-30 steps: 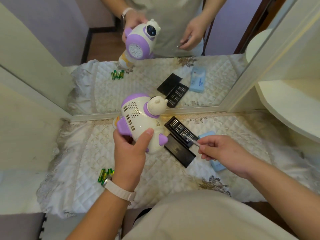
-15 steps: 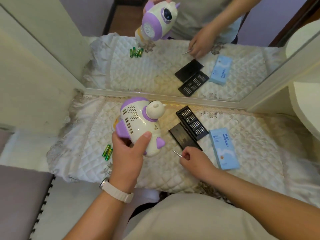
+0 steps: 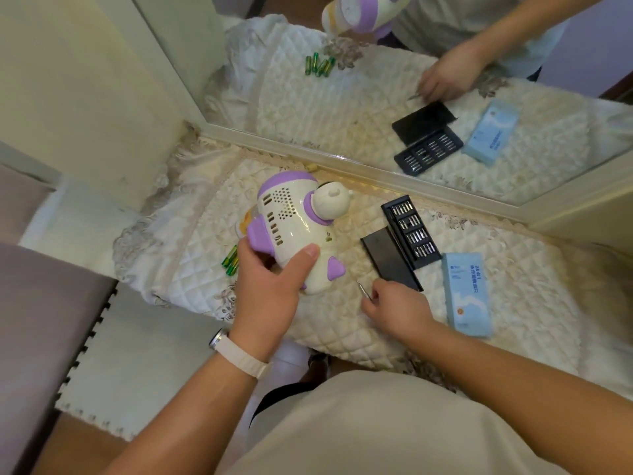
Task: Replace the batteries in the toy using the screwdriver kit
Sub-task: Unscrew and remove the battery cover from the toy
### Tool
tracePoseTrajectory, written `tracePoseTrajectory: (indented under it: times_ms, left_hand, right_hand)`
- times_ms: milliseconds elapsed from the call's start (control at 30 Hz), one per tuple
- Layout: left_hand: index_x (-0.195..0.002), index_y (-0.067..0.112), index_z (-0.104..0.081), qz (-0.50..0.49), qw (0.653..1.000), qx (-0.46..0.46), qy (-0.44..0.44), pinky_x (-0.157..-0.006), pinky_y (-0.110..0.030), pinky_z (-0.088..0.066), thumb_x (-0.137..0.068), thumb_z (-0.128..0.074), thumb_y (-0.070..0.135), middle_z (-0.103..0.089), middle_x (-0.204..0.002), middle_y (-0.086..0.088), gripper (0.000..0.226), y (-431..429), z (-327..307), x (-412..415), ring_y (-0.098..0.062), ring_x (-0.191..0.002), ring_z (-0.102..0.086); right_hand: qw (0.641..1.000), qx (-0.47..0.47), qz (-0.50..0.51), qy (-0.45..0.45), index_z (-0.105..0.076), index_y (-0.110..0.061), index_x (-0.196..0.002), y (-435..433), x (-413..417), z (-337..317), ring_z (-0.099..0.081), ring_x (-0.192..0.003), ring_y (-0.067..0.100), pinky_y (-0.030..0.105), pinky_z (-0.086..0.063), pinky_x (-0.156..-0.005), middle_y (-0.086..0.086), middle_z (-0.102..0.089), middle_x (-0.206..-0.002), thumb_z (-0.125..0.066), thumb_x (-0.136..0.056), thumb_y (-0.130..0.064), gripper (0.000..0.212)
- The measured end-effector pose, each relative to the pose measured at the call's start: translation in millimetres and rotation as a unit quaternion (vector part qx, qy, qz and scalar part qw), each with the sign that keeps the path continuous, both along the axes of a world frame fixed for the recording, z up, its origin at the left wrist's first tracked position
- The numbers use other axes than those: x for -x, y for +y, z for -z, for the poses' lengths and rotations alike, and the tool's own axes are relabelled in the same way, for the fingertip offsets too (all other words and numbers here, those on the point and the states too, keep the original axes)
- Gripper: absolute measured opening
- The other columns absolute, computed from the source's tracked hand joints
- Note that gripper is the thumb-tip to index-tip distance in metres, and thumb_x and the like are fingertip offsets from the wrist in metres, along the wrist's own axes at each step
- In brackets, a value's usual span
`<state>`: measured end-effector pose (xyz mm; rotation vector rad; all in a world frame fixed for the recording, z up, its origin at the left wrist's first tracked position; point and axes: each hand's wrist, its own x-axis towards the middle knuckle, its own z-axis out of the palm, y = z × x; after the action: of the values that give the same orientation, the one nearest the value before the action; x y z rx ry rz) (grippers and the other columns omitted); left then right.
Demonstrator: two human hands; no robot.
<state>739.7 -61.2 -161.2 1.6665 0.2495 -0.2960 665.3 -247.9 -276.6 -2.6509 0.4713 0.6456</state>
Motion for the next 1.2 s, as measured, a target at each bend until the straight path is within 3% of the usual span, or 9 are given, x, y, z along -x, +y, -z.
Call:
tracePoseTrajectory:
  times_ms: [200, 300, 400, 567, 800, 867, 967, 1033, 1200]
  left_hand:
    - [-0.121, 0.020, -0.053, 0.017, 1.000, 0.011, -0.013, -0.071, -0.032, -0.055, -0.058, -0.077, 0.050, -0.068, -0.113, -0.004, 0.074, -11, -7, -2, -0.013, -0.097, -0.069]
    - [-0.121, 0.014, -0.052, 0.039, 0.998, 0.015, -0.040, -0.068, -0.032, -0.053, -0.059, -0.077, 0.049, -0.068, -0.110, -0.006, 0.075, -21, -15, -5, -0.009, -0.091, -0.068]
    - [-0.118, 0.020, -0.051, 0.062, 0.995, 0.021, -0.074, -0.068, -0.026, -0.053, -0.058, -0.077, 0.048, -0.067, -0.109, 0.001, 0.071, -32, -26, -8, -0.001, -0.088, -0.066]
    - [-0.107, 0.034, -0.046, 0.091, 0.987, 0.027, -0.129, -0.071, -0.011, -0.051, -0.062, -0.084, 0.031, -0.063, -0.108, 0.011, 0.059, -52, -48, -13, 0.008, -0.091, -0.066]
    - [-0.109, 0.035, -0.045, 0.121, 0.975, 0.000, -0.188, -0.072, -0.010, -0.051, -0.052, -0.083, 0.049, -0.064, -0.103, 0.023, 0.070, -77, -62, -15, 0.009, -0.093, -0.065]
    - [-0.107, 0.043, -0.043, 0.126, 0.968, -0.039, -0.213, -0.080, -0.022, -0.055, -0.052, -0.082, 0.057, -0.062, -0.103, 0.032, 0.069, -80, -61, -18, 0.002, -0.099, -0.065]
    - [-0.111, 0.052, -0.040, 0.138, 0.955, -0.083, -0.249, -0.090, -0.049, -0.054, -0.052, -0.083, 0.064, -0.060, -0.111, 0.024, 0.074, -84, -57, -24, -0.016, -0.110, -0.063]
    - [-0.112, 0.055, -0.038, 0.151, 0.945, -0.103, -0.271, -0.092, -0.054, -0.052, -0.053, -0.081, 0.066, -0.058, -0.115, 0.022, 0.074, -88, -58, -28, -0.021, -0.112, -0.061]
    - [-0.124, 0.036, -0.041, 0.185, 0.925, -0.138, -0.303, -0.095, -0.059, -0.049, -0.053, -0.081, 0.065, -0.054, -0.115, 0.028, 0.086, -95, -56, -34, -0.016, -0.111, -0.059]
  right_hand:
    - [0.974, -0.157, 0.109, -0.119, -0.061, -0.022, -0.087, -7, -24, -73, -0.055, -0.060, 0.009, 0.029, -0.046, -0.060, -0.006, -0.063, -0.069, -0.057, -0.091, -0.032, 0.012]
    - [0.916, -0.281, 0.183, -0.222, -0.062, -0.023, -0.076, -6, -38, -129, -0.050, -0.056, 0.007, 0.023, -0.042, -0.058, -0.009, -0.060, -0.064, -0.063, -0.088, -0.019, 0.012]
    - [0.856, -0.382, 0.221, -0.270, -0.064, -0.018, -0.077, -7, -46, -171, -0.053, -0.056, 0.011, 0.030, -0.046, -0.059, -0.001, -0.059, -0.062, -0.063, -0.086, -0.013, 0.011]
    - [0.830, -0.406, 0.222, -0.313, -0.064, -0.015, -0.078, -19, -43, -198, -0.056, -0.063, 0.016, 0.033, -0.047, -0.062, 0.001, -0.062, -0.067, -0.063, -0.085, -0.012, 0.008]
    - [0.814, -0.402, 0.264, -0.327, -0.065, -0.023, -0.072, -39, -35, -197, -0.058, -0.064, 0.015, 0.037, -0.050, -0.065, -0.001, -0.065, -0.069, -0.064, -0.074, -0.018, 0.005]
    - [0.812, -0.392, 0.272, -0.336, -0.065, -0.020, -0.072, -43, -34, -196, -0.057, -0.064, 0.015, 0.038, -0.050, -0.065, -0.002, -0.065, -0.068, -0.065, -0.077, -0.012, 0.009]
    - [0.808, -0.387, 0.288, -0.340, -0.066, -0.019, -0.074, -46, -33, -195, -0.058, -0.065, 0.016, 0.042, -0.053, -0.068, -0.001, -0.066, -0.070, -0.065, -0.079, -0.010, 0.010]
    - [0.803, -0.382, 0.305, -0.340, -0.066, -0.020, -0.073, -47, -33, -194, -0.059, -0.066, 0.018, 0.046, -0.055, -0.071, -0.001, -0.066, -0.069, -0.064, -0.077, -0.014, 0.007]
    - [0.790, -0.377, 0.347, -0.336, -0.066, -0.011, -0.073, -49, -29, -190, -0.060, -0.066, 0.025, 0.041, -0.051, -0.066, 0.016, -0.067, -0.072, -0.064, -0.081, -0.007, 0.009]
